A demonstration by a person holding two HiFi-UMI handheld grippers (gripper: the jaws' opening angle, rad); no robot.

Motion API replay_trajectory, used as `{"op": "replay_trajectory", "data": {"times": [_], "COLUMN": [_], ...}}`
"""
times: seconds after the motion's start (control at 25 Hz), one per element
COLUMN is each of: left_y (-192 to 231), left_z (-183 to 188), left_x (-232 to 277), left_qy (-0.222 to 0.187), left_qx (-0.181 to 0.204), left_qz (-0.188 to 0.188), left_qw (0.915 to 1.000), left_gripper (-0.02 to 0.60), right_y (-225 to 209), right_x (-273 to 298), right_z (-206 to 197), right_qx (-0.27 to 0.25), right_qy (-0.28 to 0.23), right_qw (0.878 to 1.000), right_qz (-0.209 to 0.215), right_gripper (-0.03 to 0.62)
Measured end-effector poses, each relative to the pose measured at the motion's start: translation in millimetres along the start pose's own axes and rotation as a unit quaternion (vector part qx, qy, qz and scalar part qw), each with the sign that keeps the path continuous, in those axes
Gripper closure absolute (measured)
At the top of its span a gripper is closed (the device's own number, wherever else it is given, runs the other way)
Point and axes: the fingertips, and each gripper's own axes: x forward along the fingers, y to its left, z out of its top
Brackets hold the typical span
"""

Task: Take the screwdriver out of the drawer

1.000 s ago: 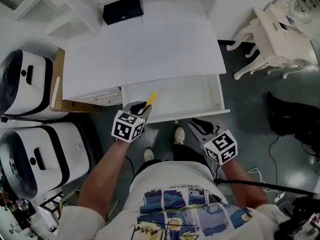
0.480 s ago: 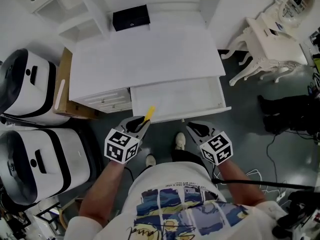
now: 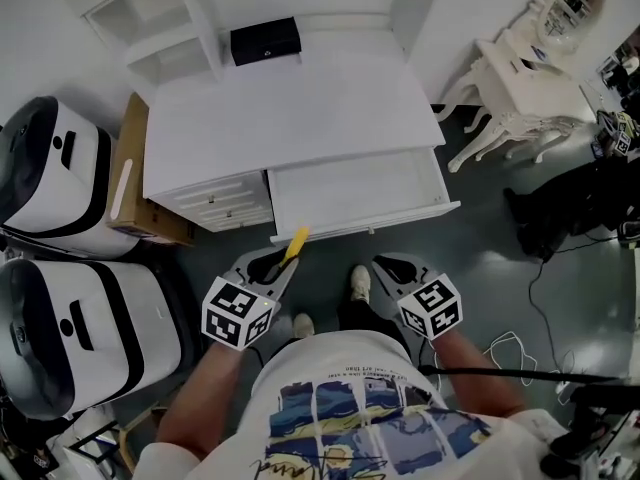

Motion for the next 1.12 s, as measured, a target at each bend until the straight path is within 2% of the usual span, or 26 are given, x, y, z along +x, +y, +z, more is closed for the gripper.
{"op": "replay_trajectory", "data": {"times": [0.48, 1.12], "left_y": [-13.1, -23.4], "left_z": [-28.4, -47.2], "left_x": [-42.5, -72.0], "left_qy": [-0.007, -0.010], "left_qx": [0.008, 0.011], "left_qz": [-0.026, -0.033], "left_qw": [0.9996, 0.9994], "left_gripper": [0.500, 0.499], "right_y": [57.3, 98.7], "right_x": [-3.9, -3.8], "right_z": [-13.4, -13.2], "right_qx": [-0.008, -0.029], "right_qy": [-0.002, -0.007], "right_qw": [1.000, 0.999], "right_qz": [-0.016, -0.016], "right_gripper": [0.559, 0.565]}}
